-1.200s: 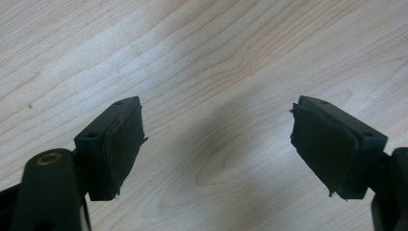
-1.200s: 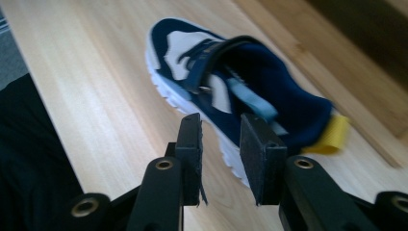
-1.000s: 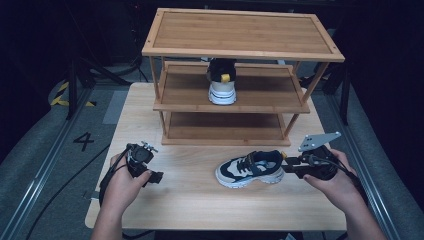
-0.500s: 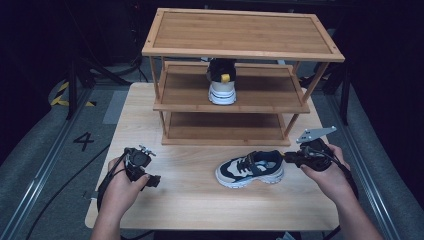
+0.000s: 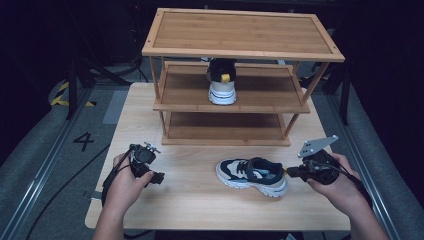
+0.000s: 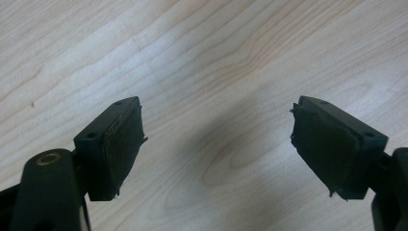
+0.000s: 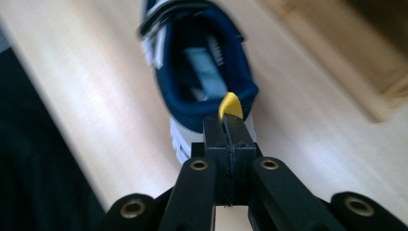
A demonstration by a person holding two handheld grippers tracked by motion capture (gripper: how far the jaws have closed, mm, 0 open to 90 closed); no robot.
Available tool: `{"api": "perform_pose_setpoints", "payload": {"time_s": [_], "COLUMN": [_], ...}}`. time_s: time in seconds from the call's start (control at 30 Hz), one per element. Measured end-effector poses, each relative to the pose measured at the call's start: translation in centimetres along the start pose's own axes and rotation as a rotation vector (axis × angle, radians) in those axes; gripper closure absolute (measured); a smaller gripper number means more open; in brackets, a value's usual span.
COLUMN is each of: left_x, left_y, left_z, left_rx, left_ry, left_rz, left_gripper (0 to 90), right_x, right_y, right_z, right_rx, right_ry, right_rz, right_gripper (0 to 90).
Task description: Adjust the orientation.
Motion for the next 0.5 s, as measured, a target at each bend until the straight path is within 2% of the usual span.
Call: {"api": "perform_pose_setpoints", "payload": {"time_s": [0.13, 0.27, 0.4, 0.5], "left_x": [0.2, 0.4, 0.5, 0.6], "left_y": [0.7, 1.2, 1.3, 1.1], "left_z": [-0.2, -0.2, -0.2, -0.1], "left_rx": [0.000, 0.003, 0.005, 0.009], "left_ry": [-0.013, -0.026, -0.026, -0.027], "left_rz": [-0.015, -0.031, -0.035, -0.027], "left_gripper": [18.6, 18.5, 18.5, 18.5], "right_x": [-2.1, -3.7, -4.2, -4.0], "right_y": [-0.6, -0.9, -1.2, -1.1], "right_z": [0.6, 1.1, 1.0, 1.4], "right_rx": [-0.055, -0.081, -0.111, -0.091], "right_ry": [0.062, 0.112, 0.127, 0.128], "right_rz": [0.067, 0.109, 0.134, 0.124], "right_gripper": [90.0, 90.0, 88.2, 79.9]}}
Point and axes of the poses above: each handheld gripper's, and its own axes: z roughly backward along the jaws, y roughly out of its top, x roughly to its right, the point moved 6 cm from there along -z, roughly forward along the jaws, and after that the axes turned 11 degrees about -y, right-handed, at the moved point
